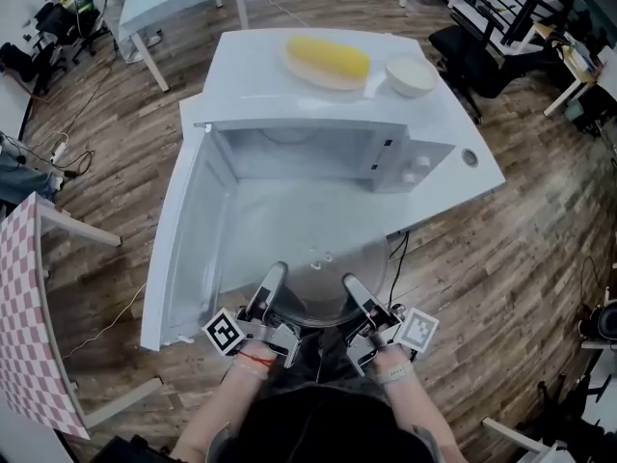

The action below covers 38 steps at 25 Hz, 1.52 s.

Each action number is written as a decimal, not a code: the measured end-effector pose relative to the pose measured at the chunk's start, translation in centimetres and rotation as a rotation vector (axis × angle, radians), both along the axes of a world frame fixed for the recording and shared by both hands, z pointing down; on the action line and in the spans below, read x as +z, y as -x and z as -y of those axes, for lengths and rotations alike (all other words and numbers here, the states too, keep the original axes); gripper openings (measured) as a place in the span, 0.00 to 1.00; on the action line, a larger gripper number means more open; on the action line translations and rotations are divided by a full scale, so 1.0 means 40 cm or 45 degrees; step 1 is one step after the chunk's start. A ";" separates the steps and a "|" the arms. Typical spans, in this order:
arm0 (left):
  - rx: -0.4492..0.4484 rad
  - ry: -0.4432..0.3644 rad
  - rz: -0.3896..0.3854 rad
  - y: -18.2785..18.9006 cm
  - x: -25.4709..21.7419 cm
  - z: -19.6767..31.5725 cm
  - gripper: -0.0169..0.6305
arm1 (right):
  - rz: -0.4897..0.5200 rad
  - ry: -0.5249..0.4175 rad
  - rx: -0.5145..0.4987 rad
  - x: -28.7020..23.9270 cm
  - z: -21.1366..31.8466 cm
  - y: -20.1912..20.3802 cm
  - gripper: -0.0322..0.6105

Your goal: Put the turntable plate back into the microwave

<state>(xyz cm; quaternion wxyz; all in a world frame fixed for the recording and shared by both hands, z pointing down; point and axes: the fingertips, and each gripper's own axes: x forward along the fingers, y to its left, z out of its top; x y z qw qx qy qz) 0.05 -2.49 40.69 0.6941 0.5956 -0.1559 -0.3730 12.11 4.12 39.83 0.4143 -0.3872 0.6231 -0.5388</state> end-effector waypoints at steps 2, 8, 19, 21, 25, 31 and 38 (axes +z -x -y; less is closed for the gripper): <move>-0.015 0.007 -0.010 0.000 0.004 0.001 0.08 | 0.003 0.001 -0.011 0.007 0.004 -0.002 0.11; -0.052 0.001 0.000 -0.005 0.012 0.038 0.08 | 0.016 -0.016 -0.050 0.017 0.049 -0.014 0.11; -0.081 0.015 0.035 -0.016 0.040 0.097 0.08 | 0.036 0.002 -0.108 0.051 0.118 -0.027 0.11; -0.082 0.015 0.039 -0.022 0.045 0.104 0.08 | 0.045 0.005 -0.106 0.056 0.126 -0.033 0.11; -0.092 0.010 0.058 -0.028 0.058 0.120 0.08 | 0.041 0.021 -0.104 0.074 0.143 -0.042 0.11; -0.145 -0.002 0.082 -0.041 0.071 0.147 0.08 | 0.017 0.044 -0.084 0.089 0.179 -0.063 0.11; -0.210 -0.010 0.064 -0.031 0.060 0.190 0.08 | 0.018 0.015 -0.096 0.072 0.237 -0.061 0.11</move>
